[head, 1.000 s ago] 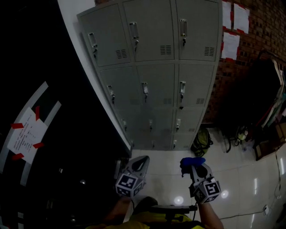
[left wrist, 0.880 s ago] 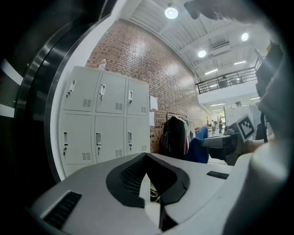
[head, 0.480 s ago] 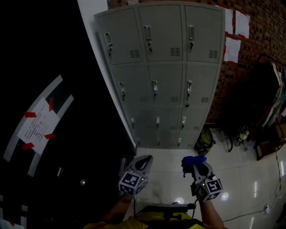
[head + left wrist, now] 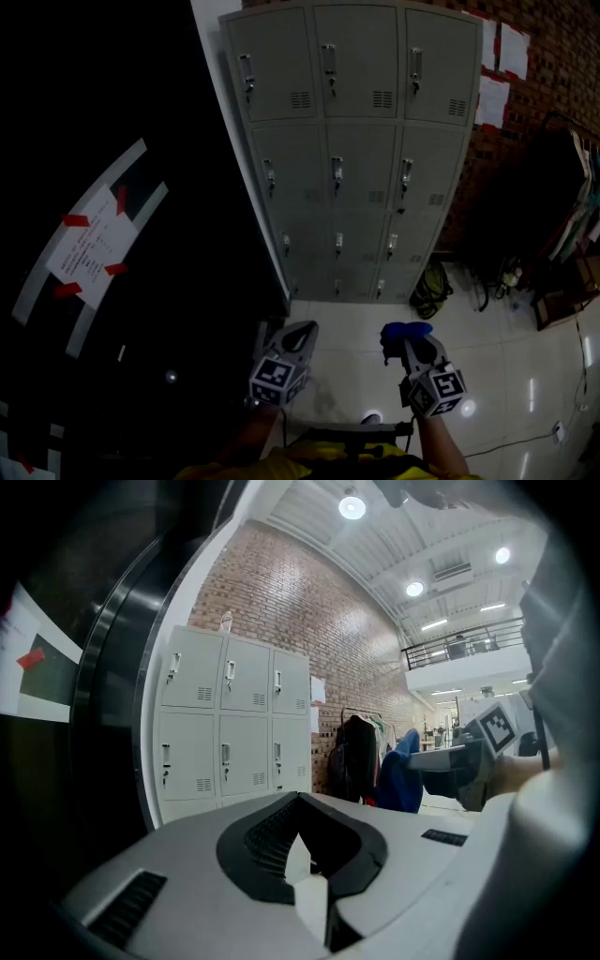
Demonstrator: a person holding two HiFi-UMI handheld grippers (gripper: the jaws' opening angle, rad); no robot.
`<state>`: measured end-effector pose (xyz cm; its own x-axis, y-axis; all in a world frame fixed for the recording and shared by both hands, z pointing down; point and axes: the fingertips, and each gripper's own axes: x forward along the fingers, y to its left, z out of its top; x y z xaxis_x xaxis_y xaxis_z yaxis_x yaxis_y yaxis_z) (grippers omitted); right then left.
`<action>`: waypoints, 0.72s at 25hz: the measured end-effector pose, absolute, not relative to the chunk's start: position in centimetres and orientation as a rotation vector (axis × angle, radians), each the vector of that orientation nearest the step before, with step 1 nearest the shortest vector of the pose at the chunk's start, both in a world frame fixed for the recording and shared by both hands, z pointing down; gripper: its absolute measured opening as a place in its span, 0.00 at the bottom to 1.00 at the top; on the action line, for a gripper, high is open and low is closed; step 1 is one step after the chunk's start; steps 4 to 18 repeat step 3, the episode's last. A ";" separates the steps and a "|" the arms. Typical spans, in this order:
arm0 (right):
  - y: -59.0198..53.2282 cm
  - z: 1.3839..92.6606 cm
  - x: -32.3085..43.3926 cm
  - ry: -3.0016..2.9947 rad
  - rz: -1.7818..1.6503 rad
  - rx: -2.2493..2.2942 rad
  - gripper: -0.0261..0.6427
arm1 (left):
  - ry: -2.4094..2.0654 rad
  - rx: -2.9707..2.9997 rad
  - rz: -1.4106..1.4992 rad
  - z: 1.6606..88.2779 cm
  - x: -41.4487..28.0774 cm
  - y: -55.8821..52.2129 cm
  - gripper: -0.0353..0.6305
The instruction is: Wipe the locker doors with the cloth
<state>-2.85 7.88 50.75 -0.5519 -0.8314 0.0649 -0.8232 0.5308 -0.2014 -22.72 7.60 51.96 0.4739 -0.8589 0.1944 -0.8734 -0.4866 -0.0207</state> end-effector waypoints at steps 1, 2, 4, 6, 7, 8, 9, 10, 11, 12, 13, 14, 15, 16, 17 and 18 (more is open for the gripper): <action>8.2 50.8 -3.1 2.714 -0.321 -1.470 0.14 | -1.536 2.618 0.276 52.2 -22.9 8.0 0.05; 8.5 50.8 -3.4 2.712 -0.322 -1.469 0.14 | -1.529 2.613 0.273 52.4 -23.1 8.4 0.05; 8.8 50.9 -3.7 2.710 -0.324 -1.467 0.14 | -1.523 2.610 0.268 52.5 -23.3 8.7 0.05; 8.8 50.9 -3.7 2.710 -0.324 -1.467 0.14 | -1.523 2.610 0.268 52.5 -23.3 8.7 0.05; 8.8 50.9 -3.7 2.710 -0.324 -1.467 0.14 | -1.523 2.610 0.268 52.5 -23.3 8.7 0.05; 8.8 50.9 -3.7 2.710 -0.324 -1.467 0.14 | -1.523 2.610 0.268 52.5 -23.3 8.7 0.05; 8.8 50.9 -3.7 2.710 -0.324 -1.467 0.14 | -1.523 2.610 0.268 52.5 -23.3 8.7 0.05; 8.8 50.9 -3.7 2.710 -0.324 -1.467 0.14 | -1.523 2.610 0.268 52.5 -23.3 8.7 0.05; 8.8 50.9 -3.7 2.710 -0.324 -1.467 0.14 | -1.523 2.610 0.268 52.5 -23.3 8.7 0.05; 8.8 50.9 -3.7 2.710 -0.324 -1.467 0.14 | -1.523 2.610 0.268 52.5 -23.3 8.7 0.05; 8.8 50.9 -3.7 2.710 -0.324 -1.467 0.14 | -1.523 2.610 0.268 52.5 -23.3 8.7 0.05; 8.8 50.9 -3.7 2.710 -0.324 -1.467 0.14 | -1.523 2.610 0.268 52.5 -23.3 8.7 0.05; 8.8 50.9 -3.7 2.710 -0.324 -1.467 0.14 | -1.523 2.610 0.268 52.5 -23.3 8.7 0.05; 8.8 50.9 -3.7 2.710 -0.324 -1.467 0.14 | -1.523 2.610 0.268 52.5 -23.3 8.7 0.05; 8.8 50.9 -3.7 2.710 -0.324 -1.467 0.14 | -1.523 2.610 0.268 52.5 -23.3 8.7 0.05; 8.8 50.9 -3.7 2.710 -0.324 -1.467 0.14 | -1.523 2.610 0.268 52.5 -23.3 8.7 0.05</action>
